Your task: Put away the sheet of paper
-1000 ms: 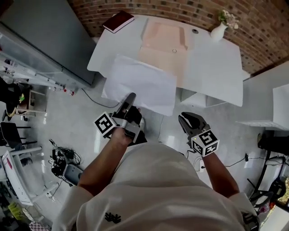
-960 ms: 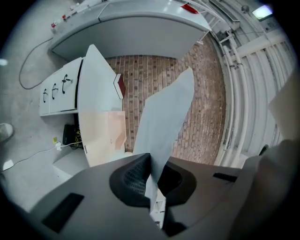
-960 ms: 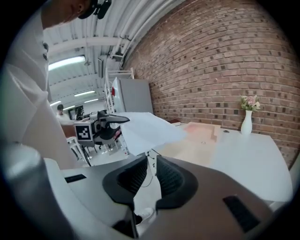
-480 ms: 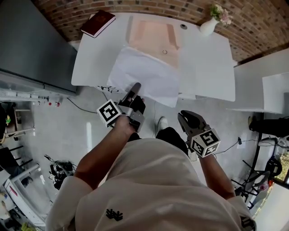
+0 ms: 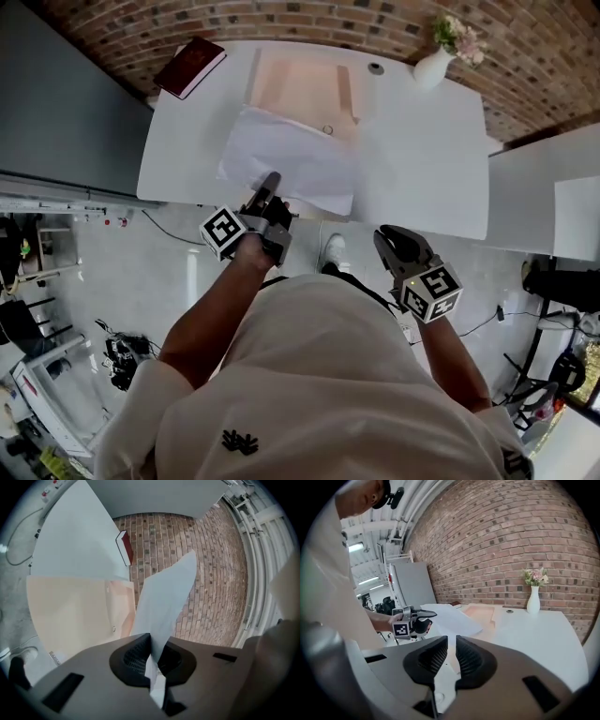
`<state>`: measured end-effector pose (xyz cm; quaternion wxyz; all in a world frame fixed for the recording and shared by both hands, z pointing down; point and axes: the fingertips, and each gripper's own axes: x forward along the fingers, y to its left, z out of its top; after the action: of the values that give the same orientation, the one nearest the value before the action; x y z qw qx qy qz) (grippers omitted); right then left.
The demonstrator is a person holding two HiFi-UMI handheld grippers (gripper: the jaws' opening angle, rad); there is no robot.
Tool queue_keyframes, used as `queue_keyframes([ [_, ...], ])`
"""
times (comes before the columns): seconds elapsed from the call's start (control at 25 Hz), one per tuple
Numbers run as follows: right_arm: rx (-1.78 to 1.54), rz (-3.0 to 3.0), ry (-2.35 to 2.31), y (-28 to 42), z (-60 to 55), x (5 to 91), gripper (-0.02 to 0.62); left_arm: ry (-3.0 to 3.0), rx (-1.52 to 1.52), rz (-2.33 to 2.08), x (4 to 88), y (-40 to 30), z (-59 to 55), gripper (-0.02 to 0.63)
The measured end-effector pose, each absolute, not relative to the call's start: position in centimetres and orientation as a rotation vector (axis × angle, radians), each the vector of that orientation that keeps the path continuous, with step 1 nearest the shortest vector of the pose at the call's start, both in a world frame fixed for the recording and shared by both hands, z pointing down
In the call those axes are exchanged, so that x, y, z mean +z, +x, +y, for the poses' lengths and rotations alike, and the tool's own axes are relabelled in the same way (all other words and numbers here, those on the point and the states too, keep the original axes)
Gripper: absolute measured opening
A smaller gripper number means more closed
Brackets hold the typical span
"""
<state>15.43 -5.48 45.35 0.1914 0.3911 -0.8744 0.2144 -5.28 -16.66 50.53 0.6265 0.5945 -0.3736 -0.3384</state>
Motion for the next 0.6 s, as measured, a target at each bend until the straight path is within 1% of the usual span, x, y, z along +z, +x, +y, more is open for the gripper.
queue_keyframes([
  [0.24, 0.576, -2.478, 1.02, 21.1, -9.9, 45.7, 0.077, 1.342, -0.838, -0.914, 51.8, -2.0, -19.7, 0.023],
  [0.4, 0.59, -2.472, 0.978, 24.5, -11.5, 46.3, 0.077, 1.289, -0.875, -0.978, 53.6, -1.1, -20.9, 0.023],
  [0.6, 0.627, -2.441, 0.969, 26.8, -13.0, 47.4, 0.077, 1.24, -0.866, -1.019, 55.8, -0.5, -22.9, 0.023],
])
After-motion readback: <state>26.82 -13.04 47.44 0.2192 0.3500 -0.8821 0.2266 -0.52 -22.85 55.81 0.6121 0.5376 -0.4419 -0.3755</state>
